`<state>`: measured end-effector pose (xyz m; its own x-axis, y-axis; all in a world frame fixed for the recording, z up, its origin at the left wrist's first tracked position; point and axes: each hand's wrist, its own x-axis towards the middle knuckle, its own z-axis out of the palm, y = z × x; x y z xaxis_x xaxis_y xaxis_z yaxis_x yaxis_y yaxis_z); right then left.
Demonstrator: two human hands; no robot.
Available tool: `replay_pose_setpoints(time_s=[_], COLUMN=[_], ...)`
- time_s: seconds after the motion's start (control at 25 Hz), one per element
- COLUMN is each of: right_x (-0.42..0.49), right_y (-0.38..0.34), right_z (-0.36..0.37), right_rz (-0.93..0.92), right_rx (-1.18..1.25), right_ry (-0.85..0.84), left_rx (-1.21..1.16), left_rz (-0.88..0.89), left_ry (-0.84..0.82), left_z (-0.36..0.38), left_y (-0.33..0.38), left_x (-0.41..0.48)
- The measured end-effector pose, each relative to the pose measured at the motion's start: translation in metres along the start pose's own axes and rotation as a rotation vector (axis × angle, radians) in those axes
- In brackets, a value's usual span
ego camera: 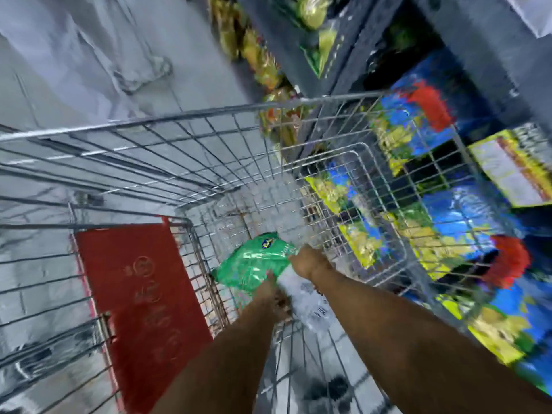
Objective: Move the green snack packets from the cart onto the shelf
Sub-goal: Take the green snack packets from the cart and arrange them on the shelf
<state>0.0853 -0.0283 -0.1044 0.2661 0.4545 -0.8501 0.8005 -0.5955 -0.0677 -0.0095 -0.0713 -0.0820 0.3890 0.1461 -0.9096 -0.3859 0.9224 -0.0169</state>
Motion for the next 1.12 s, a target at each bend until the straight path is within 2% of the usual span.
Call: replay_pose_setpoints(time_s=[0.08, 0.16, 0.28, 0.36, 0.44, 0.6, 0.68, 0.8, 0.88, 1.0, 1.12], right_x=[-0.018, -0.043, -0.085, -0.122, -0.166, -0.255, -0.292, -0.336, -0.363, -0.386, -0.394], right_y=[0.000, 0.002, 0.007, 0.020, 0.045, 0.136, 0.190, 0.284, 0.354, 0.446, 0.529], right_z=[-0.015, -0.030, -0.069, -0.103, -0.132, -0.142, -0.126, -0.090, -0.067, -0.041, -0.018], right_rz=[0.019, 0.006, -0.098, -0.234, -0.389, -0.650, -0.717, -0.718, -0.701, -0.509, -0.225], right_rx=[0.064, 0.151, 0.425, 0.675, 0.914, 1.203, 1.256, 1.348, 1.384, 1.440, 1.583], right_ry=[0.079, 0.166, 0.416, 0.649, 0.865, 1.174, 1.276, 1.426, 1.605, 1.794, 1.936], left_rx=[0.090, 0.097, 0.172, 0.276, 0.427, 0.593, 0.644, 0.692, 0.766, 0.988, 1.383], left_rz=[0.051, 0.149, 0.633, 0.926, 1.159, 1.512, 1.590, 1.655, 1.737, 1.603, 1.423], left_ry=[0.185, 0.298, 0.416, 0.363, 0.213, -0.085, -0.200, -0.342, -0.525, -0.685, -0.817], left_z=[0.008, 0.021, 0.069, 0.109, 0.150, 0.208, 0.224, 0.246, 0.268, 0.298, 0.330], left_y=[0.002, 0.005, 0.014, 0.014, 0.001, -0.084, -0.144, -0.251, -0.330, -0.414, -0.486], left_x=[-0.003, -0.016, -0.050, -0.085, -0.122, -0.184, -0.201, -0.207, -0.212, -0.201, -0.180])
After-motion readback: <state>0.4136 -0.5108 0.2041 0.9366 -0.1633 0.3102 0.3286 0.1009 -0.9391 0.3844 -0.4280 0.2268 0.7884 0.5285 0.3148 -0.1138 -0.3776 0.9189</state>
